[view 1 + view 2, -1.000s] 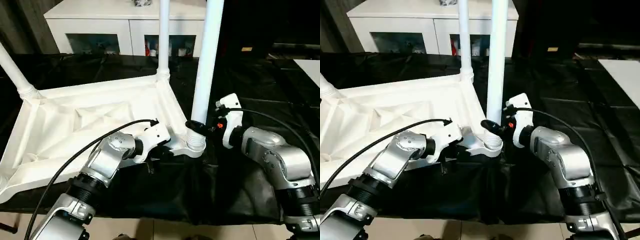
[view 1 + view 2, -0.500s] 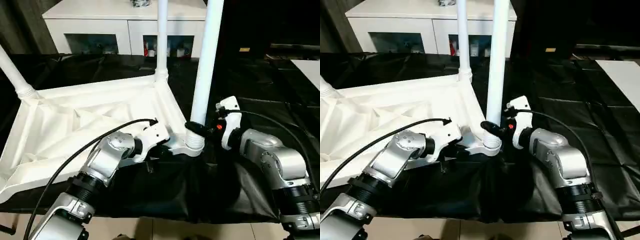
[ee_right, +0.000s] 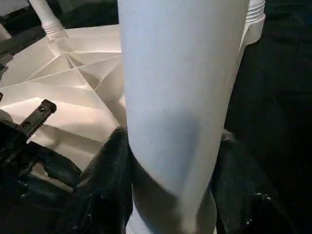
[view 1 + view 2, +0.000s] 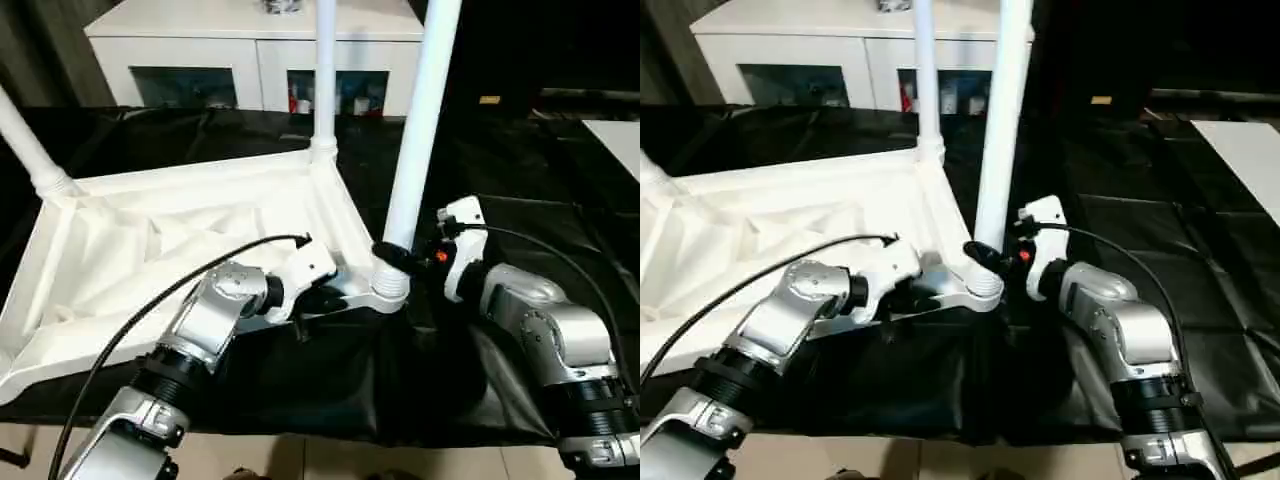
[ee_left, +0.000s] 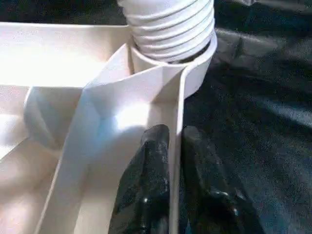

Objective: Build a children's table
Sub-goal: Insert table leg to table base

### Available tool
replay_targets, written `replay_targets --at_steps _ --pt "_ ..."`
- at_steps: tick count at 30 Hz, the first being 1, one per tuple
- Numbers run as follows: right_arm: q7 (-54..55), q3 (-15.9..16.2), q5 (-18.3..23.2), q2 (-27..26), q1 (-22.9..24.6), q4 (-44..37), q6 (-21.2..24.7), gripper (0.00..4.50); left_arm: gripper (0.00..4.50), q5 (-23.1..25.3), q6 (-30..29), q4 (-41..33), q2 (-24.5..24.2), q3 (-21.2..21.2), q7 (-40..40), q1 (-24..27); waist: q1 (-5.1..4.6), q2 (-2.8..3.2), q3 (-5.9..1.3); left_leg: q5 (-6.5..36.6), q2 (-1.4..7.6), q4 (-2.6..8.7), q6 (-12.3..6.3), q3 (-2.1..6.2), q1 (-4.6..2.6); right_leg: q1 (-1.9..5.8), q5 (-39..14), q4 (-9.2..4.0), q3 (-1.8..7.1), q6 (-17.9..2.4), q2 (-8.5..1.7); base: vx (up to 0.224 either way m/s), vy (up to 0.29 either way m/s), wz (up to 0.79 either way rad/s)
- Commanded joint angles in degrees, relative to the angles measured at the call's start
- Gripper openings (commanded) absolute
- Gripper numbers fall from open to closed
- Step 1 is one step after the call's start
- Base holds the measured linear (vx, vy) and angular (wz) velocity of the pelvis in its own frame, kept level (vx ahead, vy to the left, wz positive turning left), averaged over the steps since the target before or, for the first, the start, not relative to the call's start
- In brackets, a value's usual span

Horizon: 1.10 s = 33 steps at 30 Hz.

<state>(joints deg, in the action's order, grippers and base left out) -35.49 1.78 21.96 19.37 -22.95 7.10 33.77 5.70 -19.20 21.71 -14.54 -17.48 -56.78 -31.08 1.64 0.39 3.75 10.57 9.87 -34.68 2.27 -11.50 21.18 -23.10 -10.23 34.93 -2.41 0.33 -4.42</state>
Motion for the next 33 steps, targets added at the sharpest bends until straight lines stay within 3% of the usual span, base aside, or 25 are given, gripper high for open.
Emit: replay_targets --at_steps 1,10,16,23,33 --pt "0.15 0.3 -0.78 0.26 0.4 0.86 0.64 1.86 0.63 0.37 0.42 -0.12 -0.66 0.06 0.18 -0.05 0.13 -0.91 -3.96 13.48 2.83 4.16 -1.56 1.61 -0.67 2.12 -20.21 -5.18 2.27 -11.2 -3.62 0.0 0.0 0.0" --pt "-0.05 0.53 -1.02 0.24 0.59 0.59 0.59 1.86 0.63 0.29 -1.06 -0.17 -2.34 -1.14 -0.78 0.07 0.13 -0.9 -3.94 14.06 2.91 4.3 -0.98 1.72 -0.69 2.12 -20.19 -5.11 2.3 -11.22 -3.65 0.0 0.0 0.0" --pt "0.02 0.3 -0.98 0.33 0.52 0.27 0.86 1.86 0.11 -0.16 -1.35 1.14 -2.09 -1.11 -0.1 -0.84 0.06 -0.84 -3.83 15.15 2.86 4.34 -0.6 1.72 -0.79 2.01 -21.71 -5.32 2.32 -10.93 -3.65 0.0 0.0 0.0" --pt "0.18 0.26 -1.16 0.26 0.93 0.52 0.73 1.86 0.0 -1.13 -1.37 1.04 -2.0 -1.28 -0.59 -0.79 0.09 -0.79 -3.94 14.59 2.92 4.38 -0.66 1.73 -0.73 2.08 -19.74 -5.15 2.38 -11.44 -3.67 0.0 0.0 0.0" --pt "4.14 -5.46 2.63 -4.11 4.15 1.81 -0.24 1.86 0.0 -1.68 -1.28 1.47 -1.5 -0.33 0.96 -1.36 0.04 -0.73 -3.85 16.0 2.96 4.52 -0.33 1.77 -0.84 1.91 -20.86 -5.35 2.36 -11.29 -3.74 0.0 0.0 0.0"
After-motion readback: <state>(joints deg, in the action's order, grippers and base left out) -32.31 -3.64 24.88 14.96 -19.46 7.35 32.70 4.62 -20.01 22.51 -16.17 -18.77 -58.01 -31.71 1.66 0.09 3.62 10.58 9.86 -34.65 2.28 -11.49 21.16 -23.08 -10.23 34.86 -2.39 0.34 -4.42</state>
